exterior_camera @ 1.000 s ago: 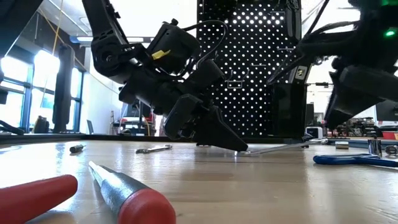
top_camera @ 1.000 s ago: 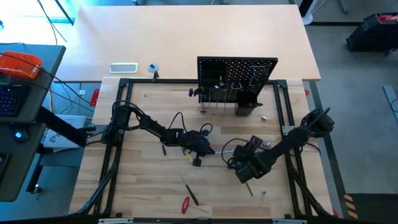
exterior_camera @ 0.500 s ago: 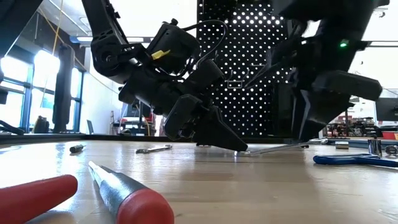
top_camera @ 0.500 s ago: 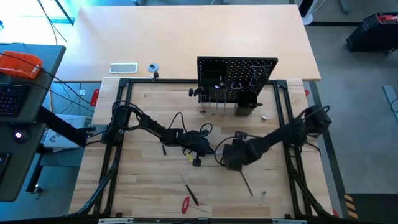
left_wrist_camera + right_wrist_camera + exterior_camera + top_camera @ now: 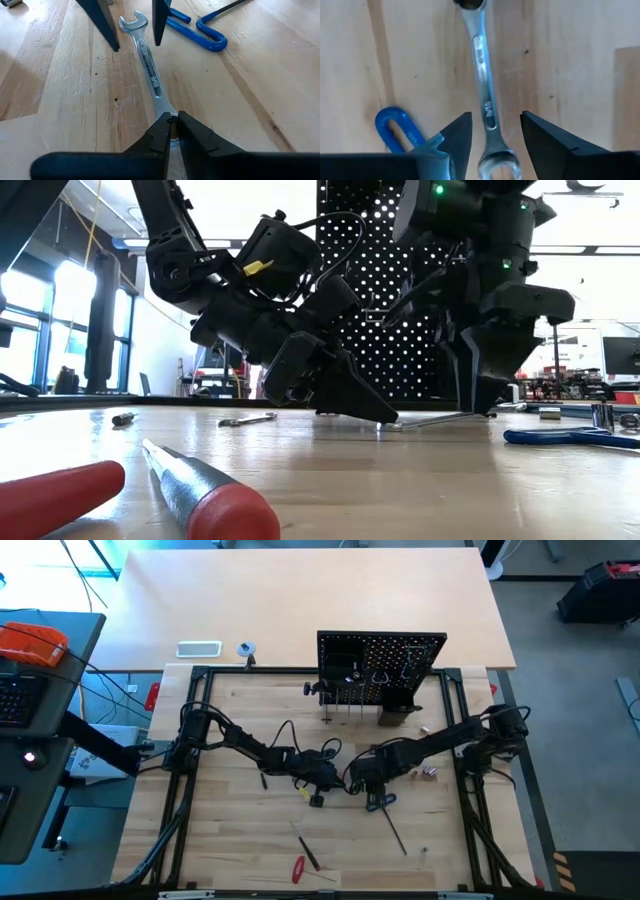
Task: Hang tools onto peg board
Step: Hang the silver combination wrench onto the pegboard
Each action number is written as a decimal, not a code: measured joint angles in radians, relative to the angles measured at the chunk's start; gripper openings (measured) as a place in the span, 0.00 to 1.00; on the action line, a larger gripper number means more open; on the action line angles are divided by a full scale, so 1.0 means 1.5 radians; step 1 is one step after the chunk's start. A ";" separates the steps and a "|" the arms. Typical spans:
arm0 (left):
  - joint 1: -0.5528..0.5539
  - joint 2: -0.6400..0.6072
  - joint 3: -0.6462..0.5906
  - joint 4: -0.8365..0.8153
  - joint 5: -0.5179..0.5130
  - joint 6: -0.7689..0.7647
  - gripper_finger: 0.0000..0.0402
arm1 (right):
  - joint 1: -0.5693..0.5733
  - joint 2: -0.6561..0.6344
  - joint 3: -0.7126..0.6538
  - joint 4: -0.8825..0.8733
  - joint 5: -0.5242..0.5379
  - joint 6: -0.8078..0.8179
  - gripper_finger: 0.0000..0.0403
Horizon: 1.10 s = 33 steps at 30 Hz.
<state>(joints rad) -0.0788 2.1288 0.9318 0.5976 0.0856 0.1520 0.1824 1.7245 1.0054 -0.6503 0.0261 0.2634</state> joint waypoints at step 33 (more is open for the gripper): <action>0.000 -0.032 -0.004 -0.005 0.001 0.013 0.07 | 0.065 0.018 -0.022 0.006 0.067 0.066 0.08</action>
<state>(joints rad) -0.0793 2.0813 0.9257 0.5907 0.0869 0.1720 0.2795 1.7521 0.9726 -0.6414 0.1262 0.3628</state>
